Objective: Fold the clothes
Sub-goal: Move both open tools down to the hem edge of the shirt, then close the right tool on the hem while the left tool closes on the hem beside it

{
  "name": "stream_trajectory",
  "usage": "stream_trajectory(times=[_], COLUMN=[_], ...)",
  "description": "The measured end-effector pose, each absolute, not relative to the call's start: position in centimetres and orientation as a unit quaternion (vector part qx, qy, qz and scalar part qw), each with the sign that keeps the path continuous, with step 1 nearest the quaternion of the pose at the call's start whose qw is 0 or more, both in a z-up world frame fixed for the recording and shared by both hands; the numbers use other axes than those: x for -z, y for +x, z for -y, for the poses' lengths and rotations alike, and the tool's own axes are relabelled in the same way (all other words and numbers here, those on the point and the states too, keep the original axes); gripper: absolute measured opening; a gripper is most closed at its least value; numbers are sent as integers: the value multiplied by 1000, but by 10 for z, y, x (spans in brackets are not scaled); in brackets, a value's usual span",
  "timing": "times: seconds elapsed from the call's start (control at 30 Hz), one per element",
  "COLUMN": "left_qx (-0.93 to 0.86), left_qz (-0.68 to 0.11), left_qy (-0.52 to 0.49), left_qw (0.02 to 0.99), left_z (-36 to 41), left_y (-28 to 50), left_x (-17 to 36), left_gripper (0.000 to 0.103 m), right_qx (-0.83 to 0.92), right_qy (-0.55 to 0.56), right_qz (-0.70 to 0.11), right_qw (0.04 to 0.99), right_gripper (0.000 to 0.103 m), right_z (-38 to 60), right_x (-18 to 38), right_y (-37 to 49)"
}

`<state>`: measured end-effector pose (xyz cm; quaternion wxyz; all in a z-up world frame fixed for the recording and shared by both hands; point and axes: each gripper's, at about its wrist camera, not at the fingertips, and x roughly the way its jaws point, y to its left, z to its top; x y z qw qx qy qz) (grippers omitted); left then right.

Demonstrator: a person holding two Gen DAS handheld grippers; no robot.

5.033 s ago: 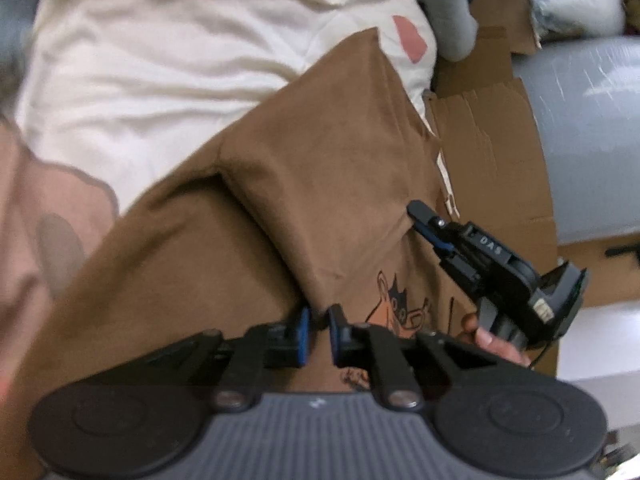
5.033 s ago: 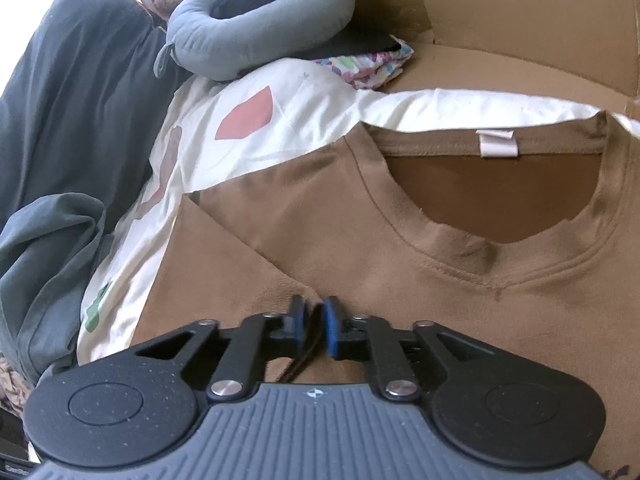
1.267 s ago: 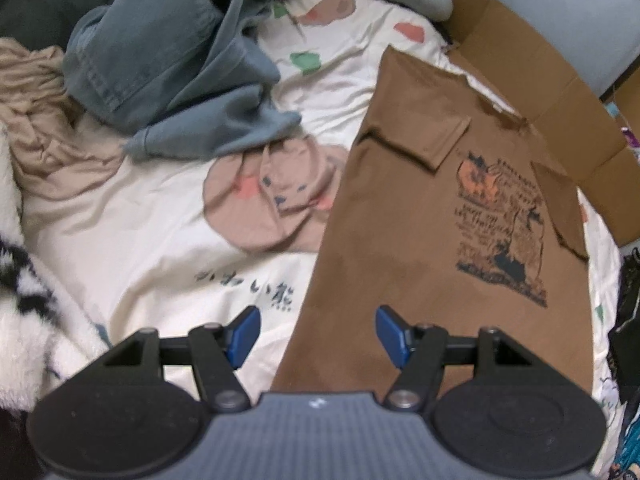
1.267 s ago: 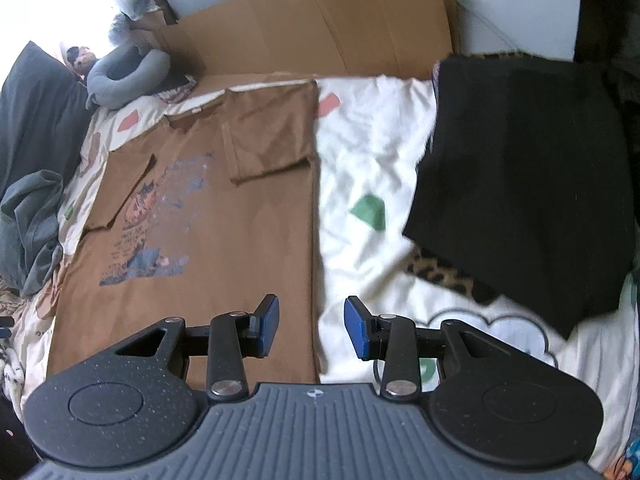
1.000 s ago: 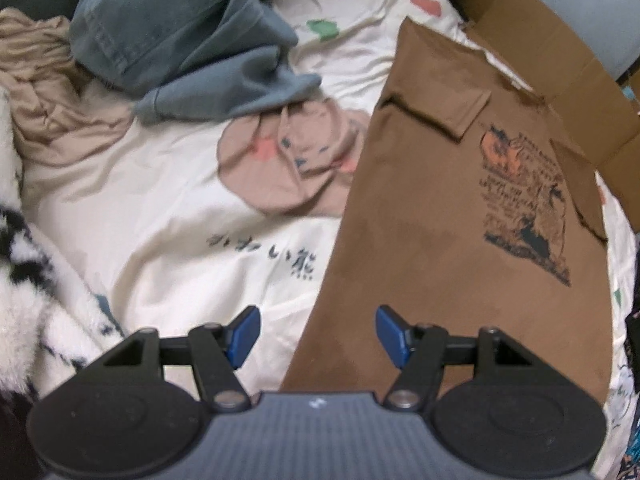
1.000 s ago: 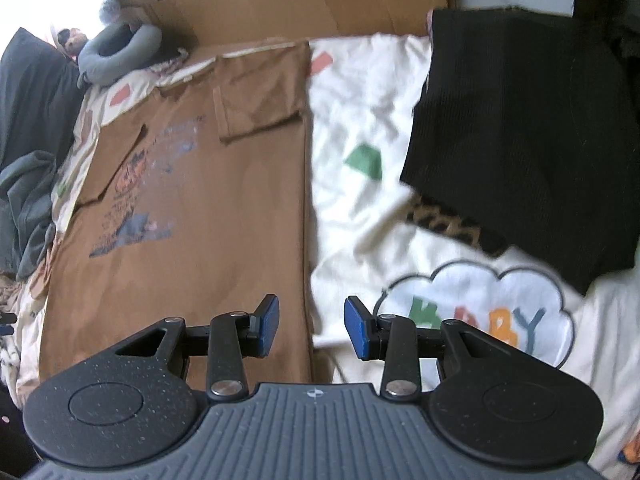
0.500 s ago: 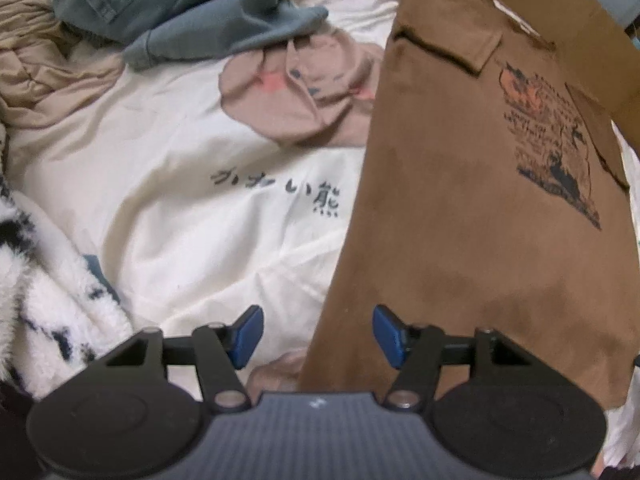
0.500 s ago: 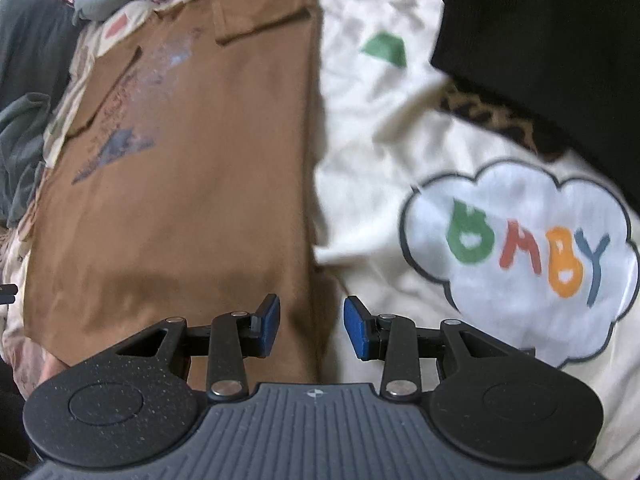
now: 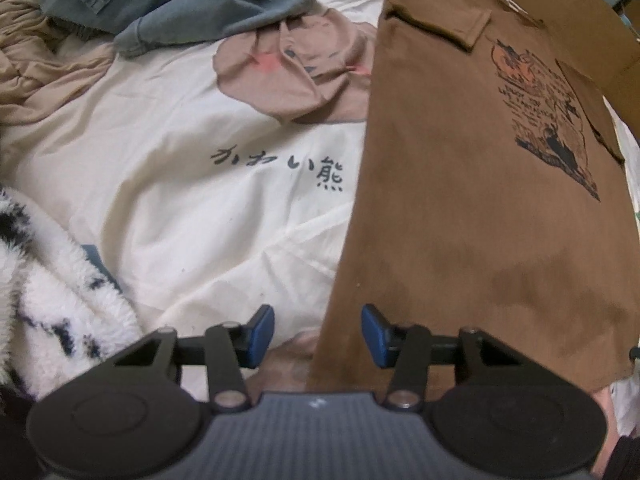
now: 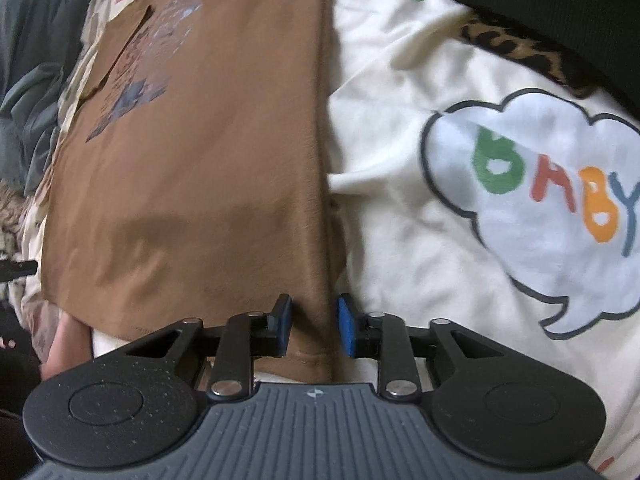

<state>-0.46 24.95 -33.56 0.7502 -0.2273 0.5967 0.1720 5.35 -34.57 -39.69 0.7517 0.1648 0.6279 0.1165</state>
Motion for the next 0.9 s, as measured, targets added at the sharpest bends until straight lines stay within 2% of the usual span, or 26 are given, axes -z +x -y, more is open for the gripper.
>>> stream_trajectory(times=[0.07,0.23,0.47,0.77,0.9], left_qx=[-167,-147,-143,-148,-151], left_qz=[-600,-603,-601,-612,-605], left_qy=[-222,-204,-225,-238,-243], left_qw=[750,757,754,740,743], left_z=[-249,-243,-242,-233,-231], left_y=[-6,-6,-8,-17,-21], left_x=[335,332,344,367,368], left_gripper=[49,48,27,27,27], right_qx=[-121,-120,-104,-94,-86], right_qy=[161,164,165,157,166], right_qz=[-630,-628,-629,-634,-635], right_qw=[750,751,753,752,750], right_gripper=[5,3,2,2,8], right_z=[344,348,353,350,351], right_x=[397,390,389,391,397], right_y=[54,54,54,57,56])
